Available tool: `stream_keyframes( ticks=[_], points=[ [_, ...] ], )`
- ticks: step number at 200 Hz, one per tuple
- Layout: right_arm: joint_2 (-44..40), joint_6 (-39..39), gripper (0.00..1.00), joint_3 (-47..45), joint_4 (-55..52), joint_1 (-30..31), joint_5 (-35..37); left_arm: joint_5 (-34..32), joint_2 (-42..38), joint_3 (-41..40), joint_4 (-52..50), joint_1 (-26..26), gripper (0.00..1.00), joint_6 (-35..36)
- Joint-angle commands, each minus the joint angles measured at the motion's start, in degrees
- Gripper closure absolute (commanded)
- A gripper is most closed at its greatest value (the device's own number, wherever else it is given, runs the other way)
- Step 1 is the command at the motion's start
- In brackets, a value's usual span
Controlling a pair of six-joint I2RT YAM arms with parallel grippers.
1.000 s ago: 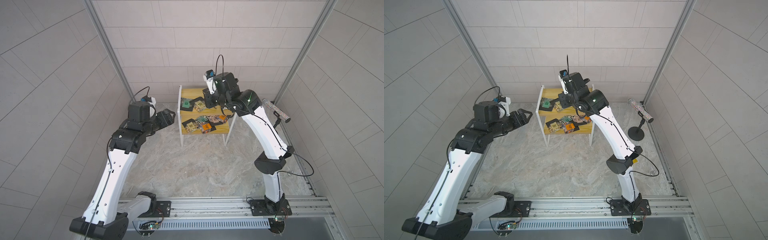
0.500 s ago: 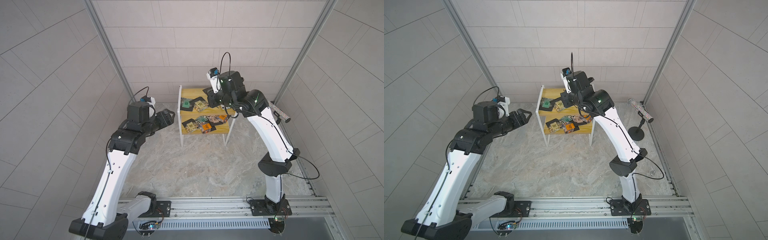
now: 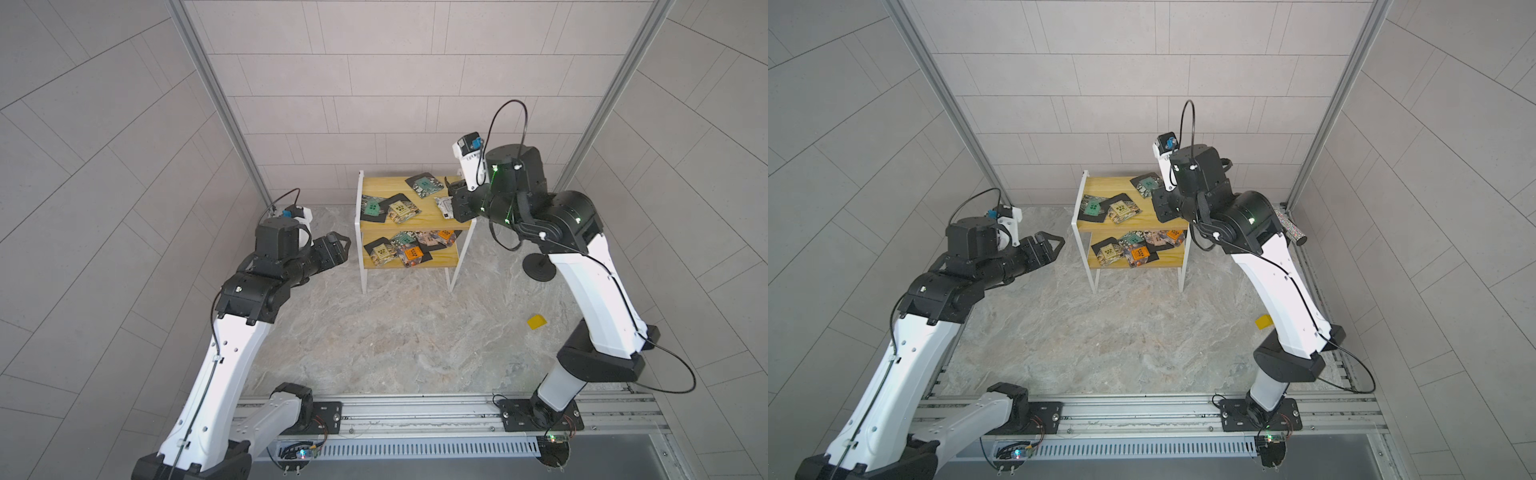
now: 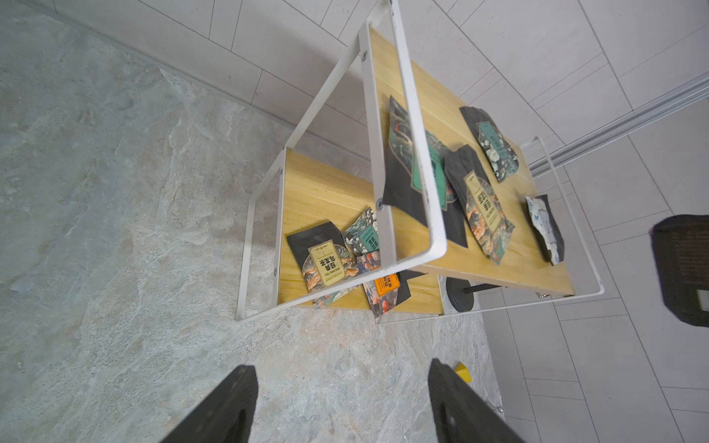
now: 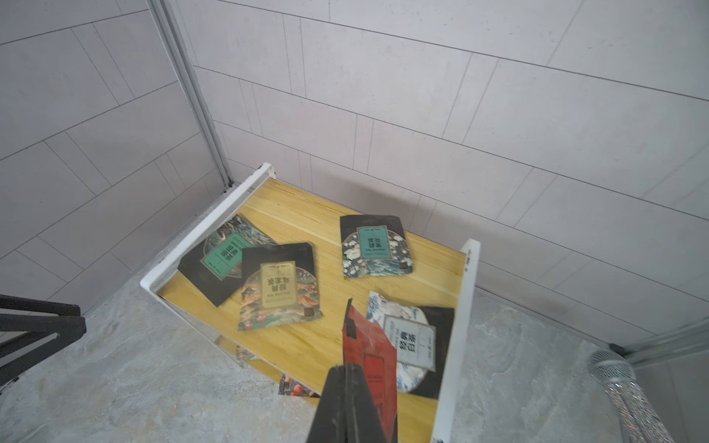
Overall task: Remove the tea bags from the shelf
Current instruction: Pick up the tea bag from the shelf, then place the tea bag at the center of the board.
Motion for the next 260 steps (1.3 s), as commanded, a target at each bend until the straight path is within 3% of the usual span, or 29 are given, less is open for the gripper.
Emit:
stream_keyframes(
  ticks=[1, 90, 147, 216, 260],
  points=[
    [-5.4, -0.6, 1.0, -6.7, 0.8, -0.8, 3.3, -1.2, -1.9, -3.0, -0.3, -0.8, 0.22, 1.2],
    [-28.0, 5.2, 1.0, -43.3, 7.5, -10.8, 3.4, -4.6, -7.1, -15.6, 2.3, -4.9, 0.23, 1.0],
    [-36.4, 10.1, 1.0, -68.0, 16.8, -17.1, 2.9, -5.2, -10.4, -24.4, 5.8, -6.4, 0.23, -0.2],
    [-37.0, 17.9, 1.0, -90.3, 30.8, -19.8, 4.4, -4.7, -10.9, -30.5, 8.7, -7.5, 0.23, -1.1],
    [-30.8, 20.2, 1.0, -96.3, 36.9, -21.2, 2.5, -4.2, -10.5, -34.0, 11.3, -7.6, 0.23, -2.9]
  ],
)
